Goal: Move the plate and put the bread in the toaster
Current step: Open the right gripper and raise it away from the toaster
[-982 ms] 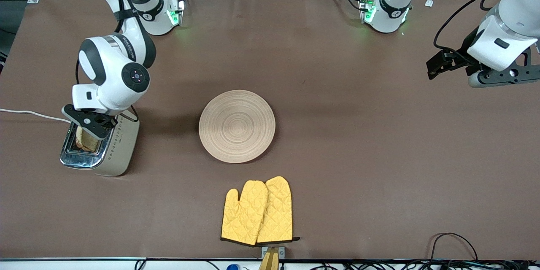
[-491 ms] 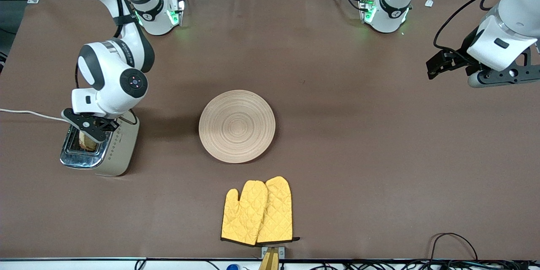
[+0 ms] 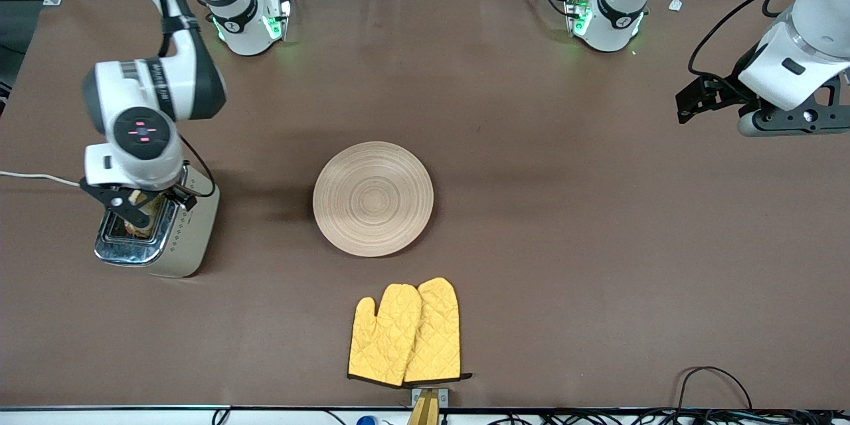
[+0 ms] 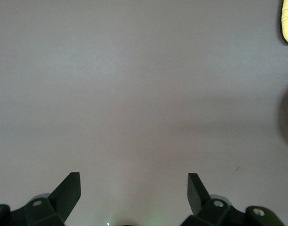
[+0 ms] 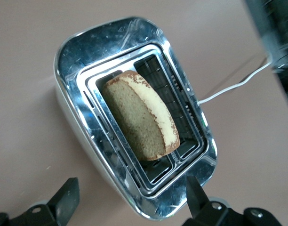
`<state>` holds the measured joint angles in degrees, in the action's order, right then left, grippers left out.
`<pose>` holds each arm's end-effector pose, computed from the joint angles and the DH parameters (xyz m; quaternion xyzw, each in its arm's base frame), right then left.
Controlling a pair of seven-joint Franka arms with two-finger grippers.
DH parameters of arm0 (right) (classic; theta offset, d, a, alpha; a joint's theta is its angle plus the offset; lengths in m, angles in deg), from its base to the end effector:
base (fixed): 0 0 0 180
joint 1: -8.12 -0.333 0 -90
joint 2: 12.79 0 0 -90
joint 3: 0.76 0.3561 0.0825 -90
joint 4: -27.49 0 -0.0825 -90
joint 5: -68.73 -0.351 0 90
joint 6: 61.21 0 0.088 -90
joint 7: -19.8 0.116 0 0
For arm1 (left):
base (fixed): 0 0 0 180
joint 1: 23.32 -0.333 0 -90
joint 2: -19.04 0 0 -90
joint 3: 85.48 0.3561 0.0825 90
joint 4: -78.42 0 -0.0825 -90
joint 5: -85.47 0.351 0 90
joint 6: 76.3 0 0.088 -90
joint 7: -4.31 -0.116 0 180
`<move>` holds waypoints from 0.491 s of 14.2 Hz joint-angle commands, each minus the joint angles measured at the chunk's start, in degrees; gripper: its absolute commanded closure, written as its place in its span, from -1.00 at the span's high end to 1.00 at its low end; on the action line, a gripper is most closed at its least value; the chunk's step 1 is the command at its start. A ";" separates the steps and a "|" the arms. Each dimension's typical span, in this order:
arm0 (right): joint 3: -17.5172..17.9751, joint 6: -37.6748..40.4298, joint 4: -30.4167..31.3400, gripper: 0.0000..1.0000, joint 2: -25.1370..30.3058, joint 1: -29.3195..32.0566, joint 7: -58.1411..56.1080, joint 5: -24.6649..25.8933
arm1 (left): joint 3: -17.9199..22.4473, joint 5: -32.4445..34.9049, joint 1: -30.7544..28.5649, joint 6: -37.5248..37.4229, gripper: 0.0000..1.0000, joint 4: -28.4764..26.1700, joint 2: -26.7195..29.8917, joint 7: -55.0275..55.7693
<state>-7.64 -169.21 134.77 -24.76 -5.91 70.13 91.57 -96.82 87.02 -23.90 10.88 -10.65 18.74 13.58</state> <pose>0.5670 0.0428 0.4411 0.9340 -0.2844 0.0089 0.2160 0.5095 -0.0932 0.6558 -0.9997 0.0126 0.0165 0.0161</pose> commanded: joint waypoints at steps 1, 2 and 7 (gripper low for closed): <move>0.63 6.19 -3.20 1.00 2.81 2.07 -7.07 -6.83 | -0.09 0.30 -0.39 -0.17 1.00 1.53 -0.05 -4.24; 0.64 9.19 -5.39 1.00 4.04 2.07 -10.14 -8.41 | 0.00 0.30 -0.39 -0.17 1.00 1.45 -0.05 -5.13; 0.11 13.43 -8.58 1.00 12.30 9.69 -33.48 -21.03 | 0.61 0.82 -0.65 -0.17 1.00 1.62 0.13 -6.01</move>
<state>-7.83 -156.19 125.09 -16.88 -2.01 46.66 77.50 -96.20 87.14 -24.27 10.88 -9.86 18.74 8.63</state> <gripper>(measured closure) 0.000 0.000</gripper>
